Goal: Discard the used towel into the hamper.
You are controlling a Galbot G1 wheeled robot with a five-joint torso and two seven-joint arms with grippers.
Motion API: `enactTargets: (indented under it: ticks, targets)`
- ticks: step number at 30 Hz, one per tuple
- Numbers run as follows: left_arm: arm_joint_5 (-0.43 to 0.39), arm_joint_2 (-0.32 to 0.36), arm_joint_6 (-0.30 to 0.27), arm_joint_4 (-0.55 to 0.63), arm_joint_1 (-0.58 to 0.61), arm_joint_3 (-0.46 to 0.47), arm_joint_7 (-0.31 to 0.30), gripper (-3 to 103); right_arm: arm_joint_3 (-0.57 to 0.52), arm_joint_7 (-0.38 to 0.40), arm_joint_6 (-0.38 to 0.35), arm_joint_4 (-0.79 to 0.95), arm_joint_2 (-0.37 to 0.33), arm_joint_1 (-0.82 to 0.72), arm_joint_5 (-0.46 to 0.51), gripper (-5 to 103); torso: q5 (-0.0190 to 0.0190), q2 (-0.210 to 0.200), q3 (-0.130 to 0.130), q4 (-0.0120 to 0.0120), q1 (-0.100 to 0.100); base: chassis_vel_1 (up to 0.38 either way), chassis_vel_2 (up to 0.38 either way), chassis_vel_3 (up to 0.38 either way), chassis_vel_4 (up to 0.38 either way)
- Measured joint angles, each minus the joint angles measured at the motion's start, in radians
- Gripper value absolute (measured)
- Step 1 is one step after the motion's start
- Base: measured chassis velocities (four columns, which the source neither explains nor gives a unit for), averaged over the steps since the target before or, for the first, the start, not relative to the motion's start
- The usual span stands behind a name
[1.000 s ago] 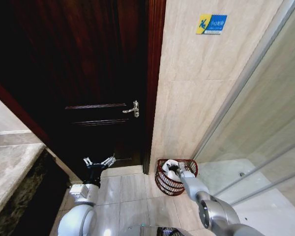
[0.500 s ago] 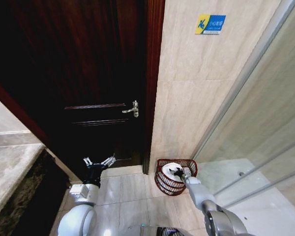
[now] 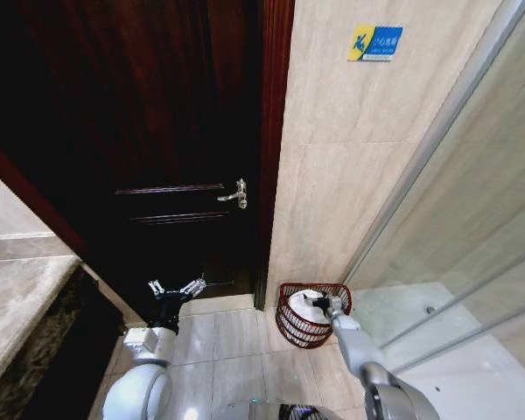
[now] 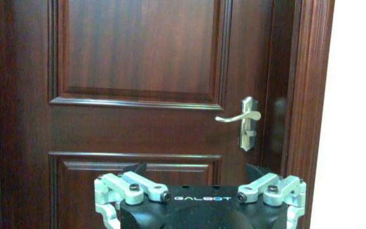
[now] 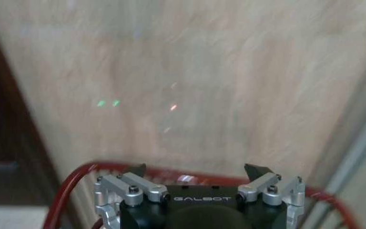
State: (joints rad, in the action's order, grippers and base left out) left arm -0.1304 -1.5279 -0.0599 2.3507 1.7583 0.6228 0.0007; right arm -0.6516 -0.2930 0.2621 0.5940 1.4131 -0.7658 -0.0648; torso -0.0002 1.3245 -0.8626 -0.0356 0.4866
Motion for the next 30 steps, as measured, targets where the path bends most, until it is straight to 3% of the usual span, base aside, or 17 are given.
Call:
enactTargets:
  ticks: [6,7,13,21,30]
  targets:
    - [0.000,0.000,0.000,0.000,0.000,0.000,0.000,100,0.044,0.074,-0.086,0.414,-0.045,-0.226,0.209,100,0.0004,0.000,0.000,0.0006,0.000,0.000,0.000,0.000,0.000]
    - [0.000,0.000,0.000,0.000,0.000,0.000,0.000,100,0.044,0.074,-0.086,0.414,-0.045,-0.226,0.209,100,0.0004,0.000,0.000,0.0006,0.000,0.000,0.000,0.000,0.000]
    - [0.000,0.000,0.000,0.000,0.000,0.000,0.000,100,0.001,0.118,-0.167,0.851,-0.060,-0.456,0.303,100,0.0003,0.000,0.000,0.0003,0.000,0.000,0.000,0.000,0.000]
    - [0.000,0.000,0.000,0.000,0.000,0.000,0.000,100,-0.045,0.221,-0.241,1.220,-0.012,-0.654,0.340,100,0.0001,0.000,0.000,0.0002,0.000,0.000,0.000,0.000,0.000]
    - [0.000,0.000,0.000,0.000,0.000,0.000,0.000,100,-0.100,0.254,-0.268,1.536,0.061,-0.850,0.357,100,0.0000,0.000,0.000,0.0002,0.000,0.000,0.000,0.000,0.000]
